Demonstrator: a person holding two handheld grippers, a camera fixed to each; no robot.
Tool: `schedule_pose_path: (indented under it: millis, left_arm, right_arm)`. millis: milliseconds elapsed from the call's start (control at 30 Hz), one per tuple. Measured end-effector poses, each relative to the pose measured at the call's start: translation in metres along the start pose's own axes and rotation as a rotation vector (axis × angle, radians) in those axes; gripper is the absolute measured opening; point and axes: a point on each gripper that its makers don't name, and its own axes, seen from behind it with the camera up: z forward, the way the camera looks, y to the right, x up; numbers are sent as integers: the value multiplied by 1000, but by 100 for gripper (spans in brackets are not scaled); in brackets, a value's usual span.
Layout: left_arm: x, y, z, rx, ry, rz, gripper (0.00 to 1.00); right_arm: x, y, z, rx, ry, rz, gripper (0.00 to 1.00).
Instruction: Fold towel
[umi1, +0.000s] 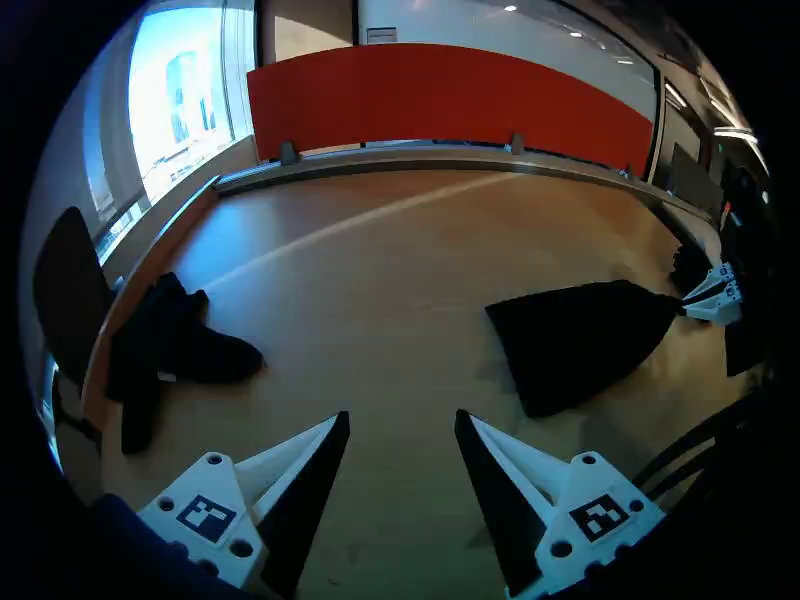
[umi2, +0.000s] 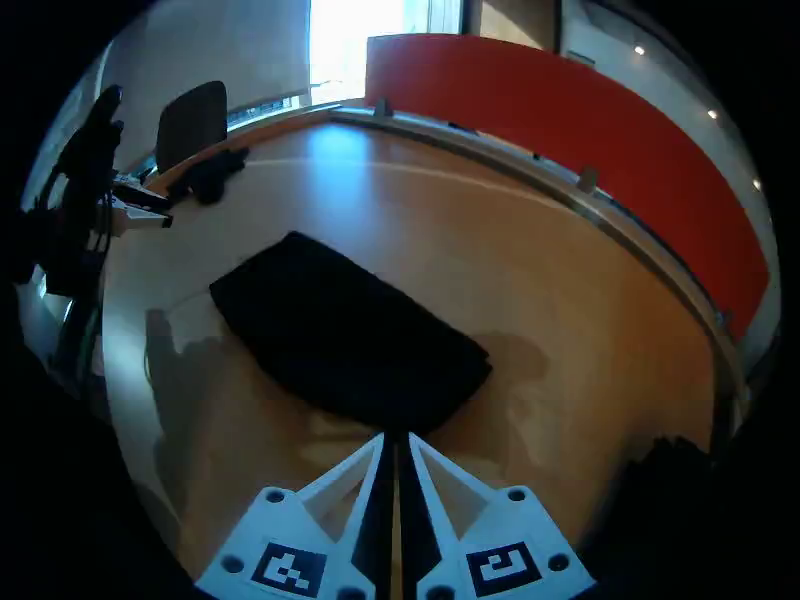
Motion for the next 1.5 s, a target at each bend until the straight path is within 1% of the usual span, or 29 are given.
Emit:
schedule_pose_path:
  millis: [200,467,633,900,1100,1200,1500]
  left_arm:
    - [3,0,0,-1,7,-1,78]
    - [9,1,-2,-3,18,2,78]
    - [11,1,-2,-6,22,4,78]
    - [12,3,-3,-8,25,10,78]
    - [11,3,-3,-6,25,9,78]
    - [11,3,-4,-7,27,8,78]
    - [12,2,-8,-5,32,3,78]
  right_arm:
    - [29,4,-16,-15,46,-28,11]
    - [62,3,-33,-27,91,-86,10]
    - [69,6,-42,-39,98,-106,10]
    - [72,12,-54,-55,103,-116,10]
    - [77,10,-56,-50,107,-135,9]
    - [82,5,-53,-42,109,-150,9]
    - [101,-21,-38,8,117,-213,9]
